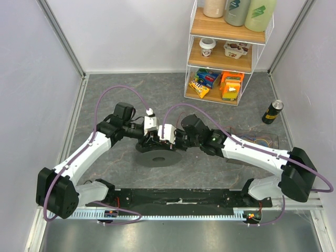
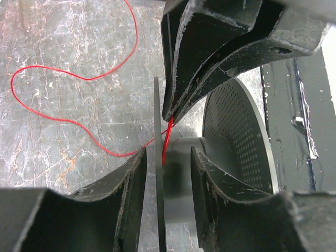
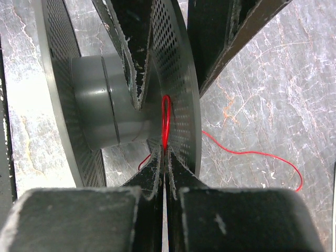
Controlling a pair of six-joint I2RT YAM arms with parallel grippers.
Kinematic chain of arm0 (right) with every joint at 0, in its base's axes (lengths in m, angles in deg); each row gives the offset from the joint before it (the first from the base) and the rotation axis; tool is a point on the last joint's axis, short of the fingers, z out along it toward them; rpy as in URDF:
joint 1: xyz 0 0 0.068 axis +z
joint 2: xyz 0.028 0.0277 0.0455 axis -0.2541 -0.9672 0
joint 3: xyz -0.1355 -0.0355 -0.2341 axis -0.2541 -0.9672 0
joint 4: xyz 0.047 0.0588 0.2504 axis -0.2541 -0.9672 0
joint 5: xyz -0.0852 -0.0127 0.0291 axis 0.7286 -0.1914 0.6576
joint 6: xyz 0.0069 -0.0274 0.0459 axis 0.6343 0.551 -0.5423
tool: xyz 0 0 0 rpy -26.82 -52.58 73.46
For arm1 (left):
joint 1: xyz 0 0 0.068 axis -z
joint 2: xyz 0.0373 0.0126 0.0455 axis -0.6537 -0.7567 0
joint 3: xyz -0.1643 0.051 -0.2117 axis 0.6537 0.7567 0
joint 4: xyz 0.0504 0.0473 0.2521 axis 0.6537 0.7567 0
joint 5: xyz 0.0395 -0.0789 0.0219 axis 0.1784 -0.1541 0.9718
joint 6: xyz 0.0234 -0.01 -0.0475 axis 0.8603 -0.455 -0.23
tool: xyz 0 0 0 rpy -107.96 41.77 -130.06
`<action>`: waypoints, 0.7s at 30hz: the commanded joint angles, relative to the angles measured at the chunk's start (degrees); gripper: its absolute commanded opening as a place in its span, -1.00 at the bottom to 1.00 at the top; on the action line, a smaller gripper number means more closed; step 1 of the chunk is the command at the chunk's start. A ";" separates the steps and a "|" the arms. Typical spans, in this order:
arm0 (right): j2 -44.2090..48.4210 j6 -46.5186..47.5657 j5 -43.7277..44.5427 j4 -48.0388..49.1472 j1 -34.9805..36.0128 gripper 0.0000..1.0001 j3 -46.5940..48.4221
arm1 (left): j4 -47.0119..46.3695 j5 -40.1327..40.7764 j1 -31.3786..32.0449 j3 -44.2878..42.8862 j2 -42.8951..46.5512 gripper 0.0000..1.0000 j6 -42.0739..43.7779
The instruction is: Wrap the cables
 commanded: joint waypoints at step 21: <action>-0.25 -7.56 0.90 15.79 1.29 -1.00 -3.96 | -4.45 -2.67 0.34 3.10 0.04 -0.67 0.21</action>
